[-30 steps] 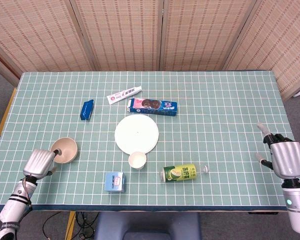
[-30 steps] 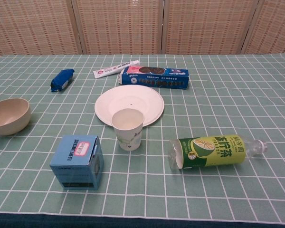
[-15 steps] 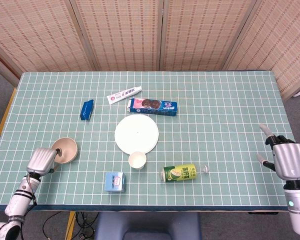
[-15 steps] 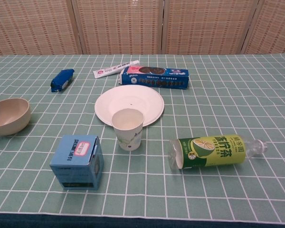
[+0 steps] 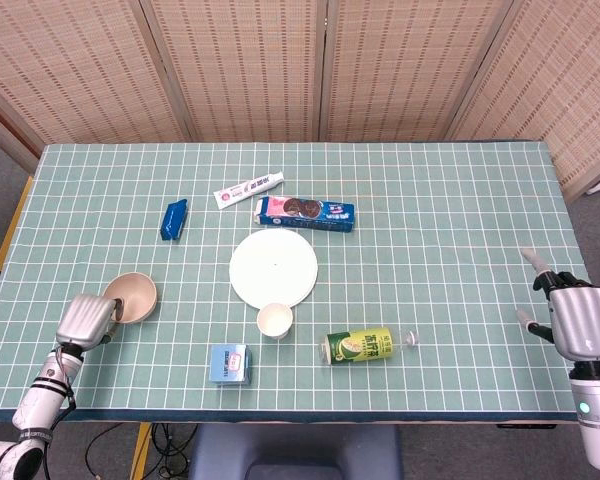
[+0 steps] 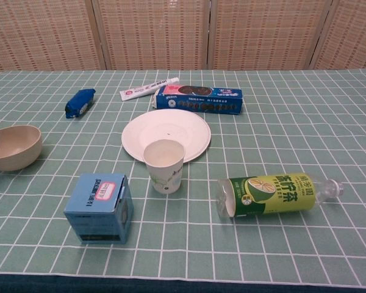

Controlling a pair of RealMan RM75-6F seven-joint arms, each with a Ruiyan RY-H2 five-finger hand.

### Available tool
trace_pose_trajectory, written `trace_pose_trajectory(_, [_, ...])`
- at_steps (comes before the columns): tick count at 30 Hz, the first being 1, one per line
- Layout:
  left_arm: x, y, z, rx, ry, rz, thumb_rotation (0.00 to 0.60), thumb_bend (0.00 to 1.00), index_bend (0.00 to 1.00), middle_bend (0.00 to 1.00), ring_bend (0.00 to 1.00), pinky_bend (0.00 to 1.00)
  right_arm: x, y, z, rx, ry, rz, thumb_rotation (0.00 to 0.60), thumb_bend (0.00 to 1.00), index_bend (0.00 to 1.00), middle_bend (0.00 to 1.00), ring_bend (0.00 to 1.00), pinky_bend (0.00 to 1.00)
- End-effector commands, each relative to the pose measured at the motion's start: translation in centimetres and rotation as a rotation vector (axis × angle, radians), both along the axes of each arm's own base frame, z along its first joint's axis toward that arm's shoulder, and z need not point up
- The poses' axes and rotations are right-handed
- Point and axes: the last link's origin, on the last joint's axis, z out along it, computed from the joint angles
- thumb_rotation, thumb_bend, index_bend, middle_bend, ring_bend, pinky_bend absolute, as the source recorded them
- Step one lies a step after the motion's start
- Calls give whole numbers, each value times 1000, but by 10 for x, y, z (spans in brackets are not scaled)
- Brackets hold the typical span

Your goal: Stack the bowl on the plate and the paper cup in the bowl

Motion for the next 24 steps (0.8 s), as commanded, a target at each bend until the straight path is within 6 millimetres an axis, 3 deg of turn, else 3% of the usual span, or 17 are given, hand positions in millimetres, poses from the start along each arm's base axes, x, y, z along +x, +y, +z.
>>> trace_pose_trajectory(1, [0,0,0,-3,0,0,600,384,583,988,929,1000,0,0,0,0,-2,-2,600,32,171,498,472,685])
trace_pose_trajectory(13, [13,4,4,-9,-43,-29,600,397,620,995,932,1000,-2,2,5,-18,-15,-9,600,32,171,498,473,685])
trace_pose_trajectory(24, [74,25,-2,-40,-132,-173,600,397,620,995,931,1000,-4,3,7,-21,-22,-15,600,32,171,498,472,685])
